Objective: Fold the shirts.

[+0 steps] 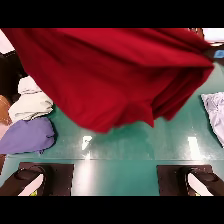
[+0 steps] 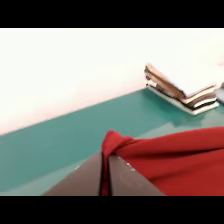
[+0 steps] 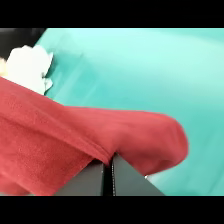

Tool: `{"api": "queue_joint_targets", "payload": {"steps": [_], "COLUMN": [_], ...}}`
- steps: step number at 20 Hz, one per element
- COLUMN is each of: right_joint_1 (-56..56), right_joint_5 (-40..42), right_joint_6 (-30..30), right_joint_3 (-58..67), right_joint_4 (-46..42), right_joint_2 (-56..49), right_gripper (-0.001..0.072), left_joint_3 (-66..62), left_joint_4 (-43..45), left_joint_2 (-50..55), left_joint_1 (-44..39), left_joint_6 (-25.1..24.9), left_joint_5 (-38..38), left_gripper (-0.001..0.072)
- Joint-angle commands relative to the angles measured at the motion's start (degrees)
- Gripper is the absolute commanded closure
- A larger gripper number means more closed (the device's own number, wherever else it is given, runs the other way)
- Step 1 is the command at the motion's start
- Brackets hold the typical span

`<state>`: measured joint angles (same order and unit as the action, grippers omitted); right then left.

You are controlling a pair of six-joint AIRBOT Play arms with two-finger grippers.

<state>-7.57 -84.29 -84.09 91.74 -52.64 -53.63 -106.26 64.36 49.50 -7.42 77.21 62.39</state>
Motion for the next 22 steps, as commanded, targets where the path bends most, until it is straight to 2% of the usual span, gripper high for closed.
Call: {"api": "queue_joint_targets", "payload": {"steps": [1, 4, 8, 9, 10, 11, 14, 17, 18, 19, 22], "right_joint_1": [-7.0, -17.4, -24.7, -25.0, -24.7, -23.9, -19.5, -12.3, -9.4, -6.4, -1.6], "right_joint_5": [-2.0, 2.1, 9.9, 10.2, 9.9, 9.1, 6.6, 6.5, 6.9, 7.1, 12.2], "right_joint_6": [-2.5, -2.4, -0.9, -0.2, 0.2, 0.3, 2.1, 2.1, 2.1, 2.1, 5.2], "right_joint_3": [-6.3, -16.7, -22.1, -21.6, -20.7, -19.7, -18.0, -22.4, -24.6, -26.9, -32.7], "right_joint_4": [-1.7, -6.4, -6.5, -6.5, -6.5, -6.5, -8.0, -12.9, -13.4, -13.2, -12.8], "right_joint_2": [-6.0, -13.0, -21.4, -23.1, -24.2, -24.5, -21.3, -14.9, -13.7, -13.2, -14.8], "right_gripper": [0.0695, 0.0695, 0.069, 0.0553, 0.0347, 0.0302, 0.0302, 0.0289, 0.0185, 0.0132, 0.0133], "left_joint_3": [6.5, 16.3, 26.7, 26.8, 26.8, 26.8, 26.8, 26.8, 26.8, 26.8, 26.8], "left_joint_4": [1.5, 1.7, 7.7, 9.9, 11.3, 12.3, 15.1, 14.8, 14.7, 14.5, 13.0], "left_joint_2": [4.2, 11.2, 17.5, 18.8, 19.5, 19.5, 19.5, 19.6, 19.5, 19.5, 19.6], "left_joint_1": [0.0, 0.0, 0.0, 0.0, 0.0, 0.0, 0.0, 0.0, 0.0, 0.0, 0.0], "left_joint_6": [1.0, 0.9, 0.8, 1.1, 1.4, 1.4, 1.4, 1.5, 2.2, 2.5, 2.5], "left_joint_5": [5.6, 12.3, 9.6, 9.6, 9.6, 9.3, 8.8, 8.2, 7.5, 6.8, 5.4], "left_gripper": [0.0679, 0.0678, 0.0679, 0.0678, 0.0678, 0.0678, 0.0678, 0.0678, 0.0678, 0.0678, 0.0678]}}
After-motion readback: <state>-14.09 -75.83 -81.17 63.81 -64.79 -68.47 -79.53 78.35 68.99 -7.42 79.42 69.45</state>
